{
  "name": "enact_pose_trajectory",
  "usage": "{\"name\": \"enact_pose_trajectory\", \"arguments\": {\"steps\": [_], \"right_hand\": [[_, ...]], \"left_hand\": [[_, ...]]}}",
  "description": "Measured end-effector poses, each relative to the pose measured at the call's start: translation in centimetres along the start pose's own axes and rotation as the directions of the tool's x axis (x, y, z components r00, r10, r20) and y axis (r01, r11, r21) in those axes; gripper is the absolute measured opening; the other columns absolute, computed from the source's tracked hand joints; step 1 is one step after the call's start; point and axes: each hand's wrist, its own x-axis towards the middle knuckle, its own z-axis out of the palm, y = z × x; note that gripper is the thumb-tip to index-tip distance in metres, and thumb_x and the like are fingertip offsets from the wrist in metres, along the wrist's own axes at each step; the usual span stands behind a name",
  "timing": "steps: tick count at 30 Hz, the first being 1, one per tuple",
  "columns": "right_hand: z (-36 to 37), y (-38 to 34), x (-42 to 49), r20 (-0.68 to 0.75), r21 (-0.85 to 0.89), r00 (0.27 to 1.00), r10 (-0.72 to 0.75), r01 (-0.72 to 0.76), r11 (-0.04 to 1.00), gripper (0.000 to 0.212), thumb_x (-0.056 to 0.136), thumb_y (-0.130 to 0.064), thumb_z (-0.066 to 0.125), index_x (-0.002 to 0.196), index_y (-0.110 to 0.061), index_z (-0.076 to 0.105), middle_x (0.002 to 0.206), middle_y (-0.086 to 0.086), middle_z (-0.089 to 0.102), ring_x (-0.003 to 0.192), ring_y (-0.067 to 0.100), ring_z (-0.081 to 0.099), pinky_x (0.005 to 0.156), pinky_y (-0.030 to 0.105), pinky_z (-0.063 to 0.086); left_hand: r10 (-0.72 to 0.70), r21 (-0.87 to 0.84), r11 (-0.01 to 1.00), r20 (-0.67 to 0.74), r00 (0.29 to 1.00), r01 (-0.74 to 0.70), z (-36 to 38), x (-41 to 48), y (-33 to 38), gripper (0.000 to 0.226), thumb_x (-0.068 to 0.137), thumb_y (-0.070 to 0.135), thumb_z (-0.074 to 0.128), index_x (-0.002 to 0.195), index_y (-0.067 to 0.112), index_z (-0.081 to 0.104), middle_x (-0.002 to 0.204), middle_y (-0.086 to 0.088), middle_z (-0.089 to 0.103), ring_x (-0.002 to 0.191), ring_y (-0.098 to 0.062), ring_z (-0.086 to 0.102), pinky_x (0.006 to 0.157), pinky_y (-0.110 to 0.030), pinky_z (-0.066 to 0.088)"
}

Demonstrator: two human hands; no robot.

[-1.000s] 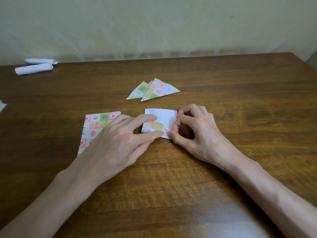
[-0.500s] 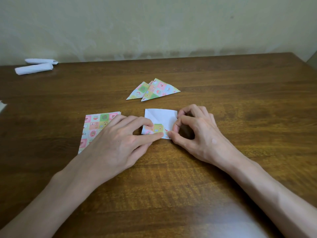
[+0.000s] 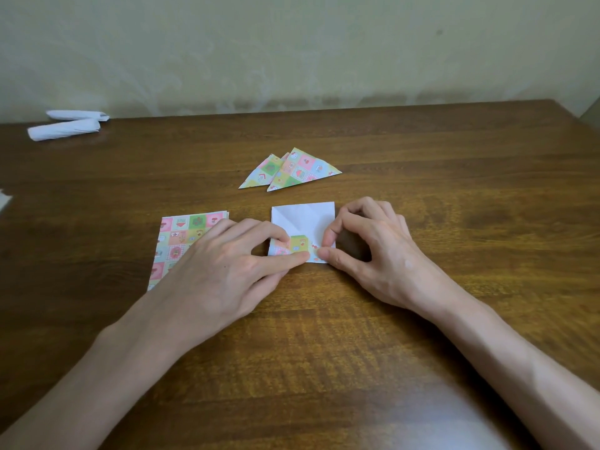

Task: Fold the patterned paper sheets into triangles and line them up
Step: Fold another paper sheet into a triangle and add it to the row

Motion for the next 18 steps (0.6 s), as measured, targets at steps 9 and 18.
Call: {"name": "enact_pose_trajectory", "arguments": {"steps": [9, 18], "right_hand": [[-0.9, 0.4, 0.1, 0.090, 0.057, 0.996, 0.000, -0.005, 0.998, 0.013, 0.094, -0.041, 0.072, 0.106, -0.045, 0.067, 0.117, -0.019, 0.048, 0.121, 0.006, 0.037, 0.102, 0.029, 0.023], [-1.1, 0.8, 0.3, 0.090, 0.093, 0.996, 0.003, -0.011, 0.996, 0.011, 0.098, -0.037, 0.064, 0.105, -0.043, 0.071, 0.115, -0.022, 0.051, 0.122, 0.003, 0.041, 0.108, 0.028, 0.026]], "left_hand": [[0.035, 0.017, 0.999, 0.021, 0.999, -0.036, 0.0, 0.0, -0.1, 0.040, 0.100, 0.034, 0.058, 0.139, 0.041, 0.062, 0.130, 0.008, 0.058, 0.121, -0.015, 0.056, 0.090, -0.039, 0.052], [0.043, 0.044, 0.998, 0.045, 0.998, -0.045, -0.3, 0.0, 0.0, 0.043, 0.098, 0.035, 0.054, 0.141, 0.041, 0.060, 0.132, 0.006, 0.058, 0.123, -0.017, 0.056, 0.089, -0.042, 0.056]]}}
